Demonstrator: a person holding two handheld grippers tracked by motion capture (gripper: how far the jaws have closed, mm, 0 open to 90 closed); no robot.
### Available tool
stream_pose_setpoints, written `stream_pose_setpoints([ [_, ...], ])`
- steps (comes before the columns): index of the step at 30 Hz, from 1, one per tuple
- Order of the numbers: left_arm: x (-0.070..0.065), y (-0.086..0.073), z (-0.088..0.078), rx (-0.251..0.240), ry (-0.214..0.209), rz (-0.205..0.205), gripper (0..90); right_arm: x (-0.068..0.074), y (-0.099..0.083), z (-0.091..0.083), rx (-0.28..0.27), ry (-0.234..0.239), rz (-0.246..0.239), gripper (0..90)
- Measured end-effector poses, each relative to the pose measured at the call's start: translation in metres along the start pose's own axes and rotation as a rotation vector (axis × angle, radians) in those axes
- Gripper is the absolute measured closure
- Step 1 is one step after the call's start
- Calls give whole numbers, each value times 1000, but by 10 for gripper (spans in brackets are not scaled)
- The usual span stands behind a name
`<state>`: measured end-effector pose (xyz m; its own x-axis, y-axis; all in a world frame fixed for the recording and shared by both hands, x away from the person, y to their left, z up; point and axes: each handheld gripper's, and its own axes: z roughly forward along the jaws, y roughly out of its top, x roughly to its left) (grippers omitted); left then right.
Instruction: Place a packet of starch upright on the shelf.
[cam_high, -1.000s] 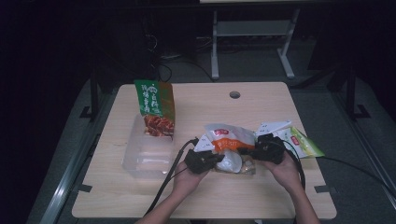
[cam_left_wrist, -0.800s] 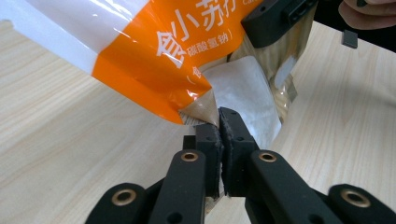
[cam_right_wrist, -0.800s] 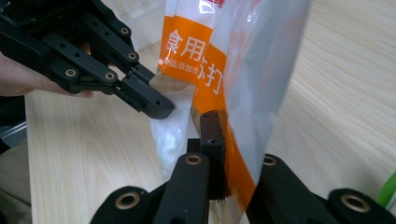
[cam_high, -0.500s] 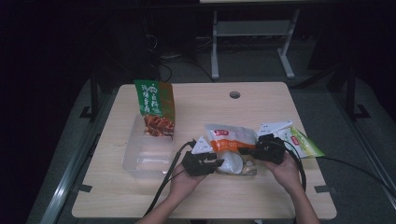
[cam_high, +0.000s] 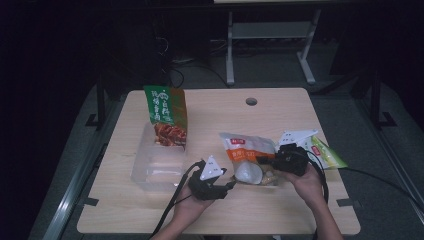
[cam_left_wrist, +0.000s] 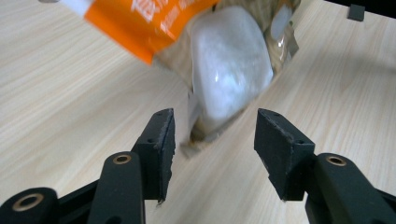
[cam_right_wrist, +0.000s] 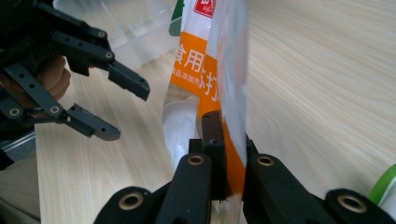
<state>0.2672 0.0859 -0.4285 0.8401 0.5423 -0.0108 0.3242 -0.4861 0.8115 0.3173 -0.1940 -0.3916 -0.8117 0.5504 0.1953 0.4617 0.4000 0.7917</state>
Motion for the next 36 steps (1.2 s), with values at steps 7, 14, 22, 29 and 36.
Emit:
stream_pose_setpoints([
  [7, 0, -8, -8, -9, -23, -13, 448, 2, 2, -4, -17, 6, 14, 892],
  [14, -3, -16, -19, -19, -48, -24, 416, 7, 5, -5, -23, 9, 4, 893],
  [22, -3, -26, -26, 2, -60, -4, 394, 11, 10, -5, -29, 18, -4, 894],
  [29, -2, -31, -32, -6, -73, -7, 371, 12, 14, -8, -43, 16, 0, 894],
  [36, -7, -33, -43, 0, -85, 19, 365, 14, 22, -10, -49, 21, 4, 895],
])
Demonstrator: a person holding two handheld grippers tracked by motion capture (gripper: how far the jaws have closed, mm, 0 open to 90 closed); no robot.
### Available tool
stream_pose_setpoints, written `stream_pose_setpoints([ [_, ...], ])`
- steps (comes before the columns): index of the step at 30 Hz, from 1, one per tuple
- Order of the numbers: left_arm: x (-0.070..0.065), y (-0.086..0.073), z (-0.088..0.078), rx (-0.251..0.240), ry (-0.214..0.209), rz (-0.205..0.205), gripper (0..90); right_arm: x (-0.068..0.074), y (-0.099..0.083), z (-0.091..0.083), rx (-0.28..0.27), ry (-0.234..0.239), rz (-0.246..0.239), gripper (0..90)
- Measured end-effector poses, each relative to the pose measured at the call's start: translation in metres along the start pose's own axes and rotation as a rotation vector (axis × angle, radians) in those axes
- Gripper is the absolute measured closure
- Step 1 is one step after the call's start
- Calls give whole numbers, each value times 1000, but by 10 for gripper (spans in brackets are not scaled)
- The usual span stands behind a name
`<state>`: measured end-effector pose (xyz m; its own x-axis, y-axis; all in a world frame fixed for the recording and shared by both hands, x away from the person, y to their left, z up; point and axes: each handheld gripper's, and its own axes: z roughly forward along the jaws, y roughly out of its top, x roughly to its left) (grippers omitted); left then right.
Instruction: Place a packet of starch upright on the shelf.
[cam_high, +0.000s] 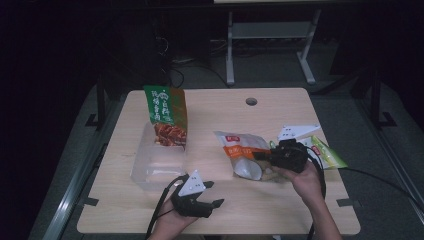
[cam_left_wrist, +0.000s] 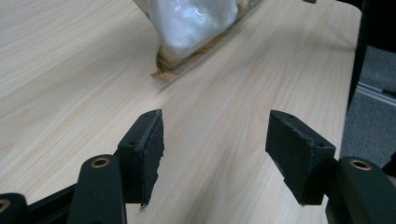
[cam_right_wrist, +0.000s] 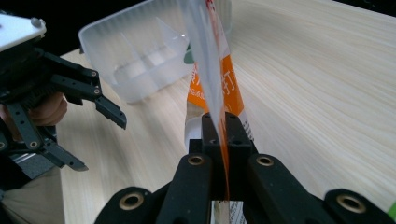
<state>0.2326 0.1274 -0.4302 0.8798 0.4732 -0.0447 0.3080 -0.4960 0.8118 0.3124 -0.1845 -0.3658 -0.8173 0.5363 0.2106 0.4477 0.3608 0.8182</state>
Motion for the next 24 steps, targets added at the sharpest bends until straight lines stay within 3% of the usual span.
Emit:
stream_pose_setpoints([
  [7, -7, -4, -13, 11, 3, 43, 356, 4, 11, 4, -7, 1, 1, 894],
  [16, -4, -14, -19, -12, -28, 22, 336, 13, 35, 15, 21, 15, -27, 895],
  [19, -3, -15, -19, -10, -25, 43, 336, 16, 44, 19, 24, 25, -29, 895],
  [24, -1, -16, -20, -30, -43, 32, 333, 21, 59, 27, 35, 37, -39, 894],
])
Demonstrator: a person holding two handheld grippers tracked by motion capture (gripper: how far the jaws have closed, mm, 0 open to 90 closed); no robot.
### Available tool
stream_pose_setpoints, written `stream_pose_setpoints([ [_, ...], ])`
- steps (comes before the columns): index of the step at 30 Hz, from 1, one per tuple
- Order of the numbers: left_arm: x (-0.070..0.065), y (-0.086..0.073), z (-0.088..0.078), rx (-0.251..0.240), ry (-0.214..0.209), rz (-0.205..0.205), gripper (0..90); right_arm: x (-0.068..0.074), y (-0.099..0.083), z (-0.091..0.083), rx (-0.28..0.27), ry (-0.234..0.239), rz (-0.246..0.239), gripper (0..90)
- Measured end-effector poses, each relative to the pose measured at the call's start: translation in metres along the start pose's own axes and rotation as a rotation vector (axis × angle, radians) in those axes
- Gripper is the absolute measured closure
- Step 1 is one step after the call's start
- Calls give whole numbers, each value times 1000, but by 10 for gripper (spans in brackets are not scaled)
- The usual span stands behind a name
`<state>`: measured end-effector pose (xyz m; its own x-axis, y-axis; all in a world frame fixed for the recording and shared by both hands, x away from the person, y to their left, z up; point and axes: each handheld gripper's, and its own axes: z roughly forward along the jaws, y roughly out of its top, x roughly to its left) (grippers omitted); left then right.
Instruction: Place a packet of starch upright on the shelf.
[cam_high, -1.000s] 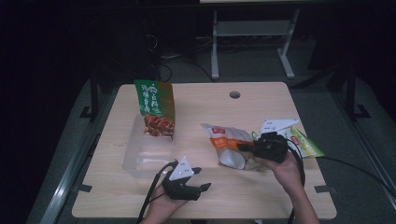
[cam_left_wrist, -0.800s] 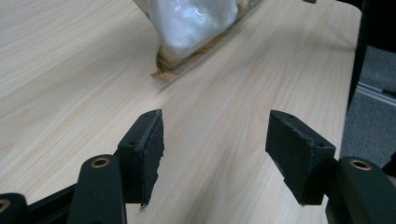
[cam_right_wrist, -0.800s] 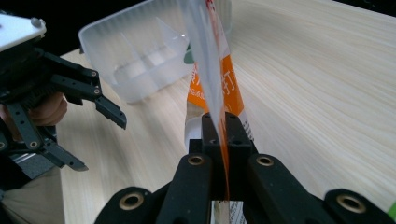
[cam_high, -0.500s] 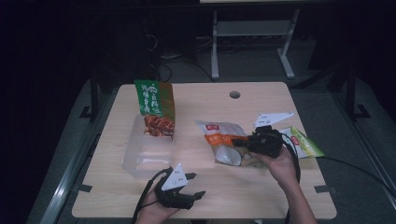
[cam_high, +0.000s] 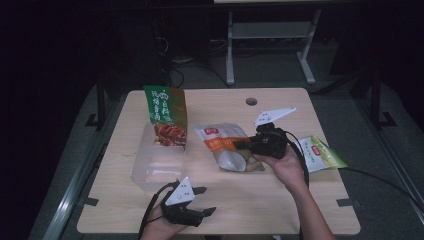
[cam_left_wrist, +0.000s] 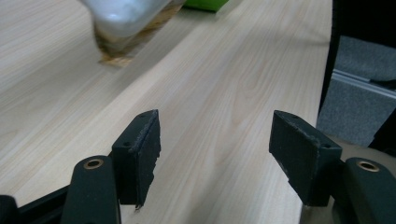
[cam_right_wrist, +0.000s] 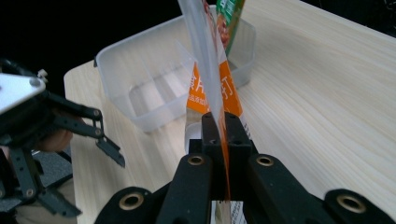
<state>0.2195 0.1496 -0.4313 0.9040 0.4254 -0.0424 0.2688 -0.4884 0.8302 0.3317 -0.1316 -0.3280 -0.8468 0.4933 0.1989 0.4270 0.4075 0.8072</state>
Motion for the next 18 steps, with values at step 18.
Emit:
stream_pose_setpoints([
  [18, -1, -5, 0, 6, -10, -4, 315, 13, 49, 28, -16, 51, -65, 894],
])
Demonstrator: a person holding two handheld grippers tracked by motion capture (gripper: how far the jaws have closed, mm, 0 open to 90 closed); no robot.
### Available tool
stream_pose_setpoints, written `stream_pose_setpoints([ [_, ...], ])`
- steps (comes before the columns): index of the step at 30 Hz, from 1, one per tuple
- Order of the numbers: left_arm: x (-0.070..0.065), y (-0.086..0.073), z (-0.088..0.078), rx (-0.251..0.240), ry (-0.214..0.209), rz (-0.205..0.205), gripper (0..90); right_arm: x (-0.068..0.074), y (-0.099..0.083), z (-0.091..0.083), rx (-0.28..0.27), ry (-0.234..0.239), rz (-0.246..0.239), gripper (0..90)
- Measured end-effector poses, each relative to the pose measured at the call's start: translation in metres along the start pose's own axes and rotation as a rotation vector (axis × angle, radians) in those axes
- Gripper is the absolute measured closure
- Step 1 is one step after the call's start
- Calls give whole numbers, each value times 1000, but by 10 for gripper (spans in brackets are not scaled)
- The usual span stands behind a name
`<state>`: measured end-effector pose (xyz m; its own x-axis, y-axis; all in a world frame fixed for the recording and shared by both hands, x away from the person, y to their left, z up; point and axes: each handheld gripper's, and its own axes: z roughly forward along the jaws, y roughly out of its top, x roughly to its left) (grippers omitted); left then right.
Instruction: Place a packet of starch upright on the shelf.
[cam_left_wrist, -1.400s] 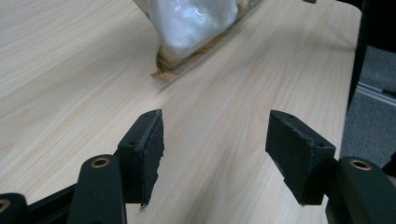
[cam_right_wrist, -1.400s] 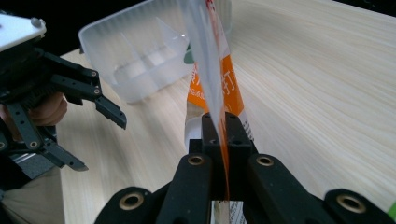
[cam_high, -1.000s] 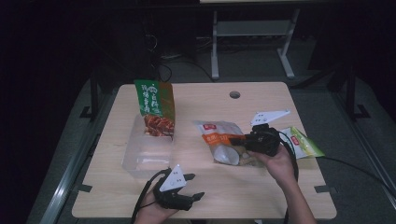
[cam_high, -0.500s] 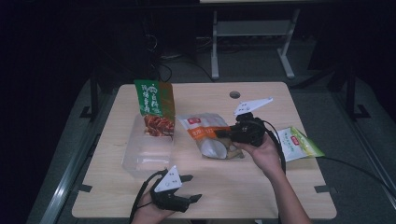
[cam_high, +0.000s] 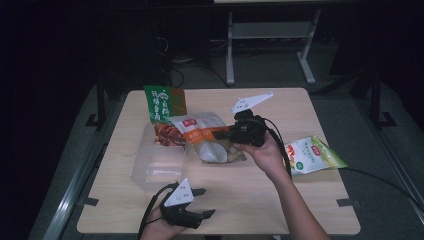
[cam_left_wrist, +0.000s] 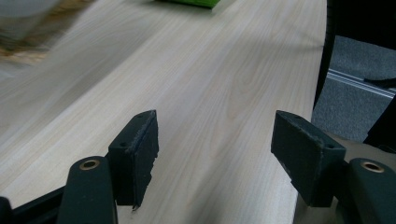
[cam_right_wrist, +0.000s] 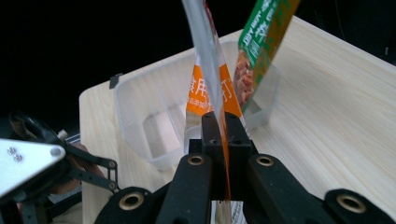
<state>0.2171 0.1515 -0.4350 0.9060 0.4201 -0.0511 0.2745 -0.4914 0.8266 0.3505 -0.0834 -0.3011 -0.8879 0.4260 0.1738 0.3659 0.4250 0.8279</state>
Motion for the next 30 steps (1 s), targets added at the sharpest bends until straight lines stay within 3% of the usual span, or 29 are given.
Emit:
stream_pose_setpoints([
  [16, 0, -1, -2, -3, 2, 3, 317, 5, 28, 26, -21, 42, 1, 894],
  [27, -3, -2, -1, -2, -3, -2, 316, 11, 47, 55, -5, 70, -7, 894],
  [30, -1, -2, -2, 2, 0, 18, 316, 14, 53, 65, -2, 79, -11, 895],
])
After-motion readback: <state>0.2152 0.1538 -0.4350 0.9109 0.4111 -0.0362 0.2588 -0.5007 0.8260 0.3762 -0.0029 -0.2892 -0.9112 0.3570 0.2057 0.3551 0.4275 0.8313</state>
